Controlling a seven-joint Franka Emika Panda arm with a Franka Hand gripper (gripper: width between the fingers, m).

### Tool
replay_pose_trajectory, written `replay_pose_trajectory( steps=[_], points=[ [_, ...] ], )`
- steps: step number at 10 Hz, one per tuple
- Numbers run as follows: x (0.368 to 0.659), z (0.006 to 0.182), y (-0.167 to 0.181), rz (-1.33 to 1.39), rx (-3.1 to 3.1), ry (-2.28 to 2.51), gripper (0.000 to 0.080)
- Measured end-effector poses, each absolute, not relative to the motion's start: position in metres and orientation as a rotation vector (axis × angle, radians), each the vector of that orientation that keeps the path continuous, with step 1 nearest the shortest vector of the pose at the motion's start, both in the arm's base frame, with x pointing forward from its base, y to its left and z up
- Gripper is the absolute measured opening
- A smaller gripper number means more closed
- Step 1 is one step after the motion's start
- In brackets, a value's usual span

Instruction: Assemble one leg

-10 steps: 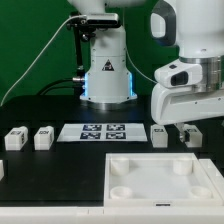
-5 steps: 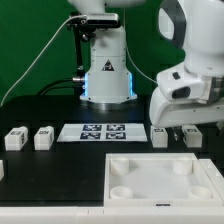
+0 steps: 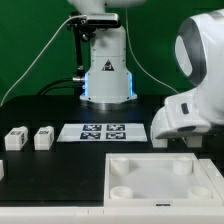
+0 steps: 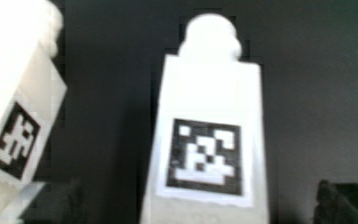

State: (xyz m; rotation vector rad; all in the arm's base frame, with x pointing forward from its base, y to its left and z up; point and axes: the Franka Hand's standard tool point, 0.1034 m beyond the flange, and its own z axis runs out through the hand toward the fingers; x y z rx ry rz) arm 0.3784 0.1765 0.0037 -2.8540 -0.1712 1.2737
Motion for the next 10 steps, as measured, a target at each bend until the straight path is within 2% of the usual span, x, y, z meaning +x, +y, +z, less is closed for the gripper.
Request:
replay_pose_trajectory(
  steps=[2,4,5,7,9,10],
  points=[
    [0.3816,0.0022,0.1757,1.224,-2.871,-0.165,0.0649],
    [0.3801,0.0031,0.1749,1.255,-2.86,-0.165,0.0649],
    [0.3742,0.006,0.1733,1.373,-2.816,-0.171,0.0649],
    [0.3802,0.0028,0.1759,1.353,-2.82,-0.17,0.0649],
    [0.3805,0.0029,0.176,1.352,-2.82,-0.171,0.0621],
    [0.3806,0.003,0.1758,1.352,-2.82,-0.17,0.0449]
  ],
)
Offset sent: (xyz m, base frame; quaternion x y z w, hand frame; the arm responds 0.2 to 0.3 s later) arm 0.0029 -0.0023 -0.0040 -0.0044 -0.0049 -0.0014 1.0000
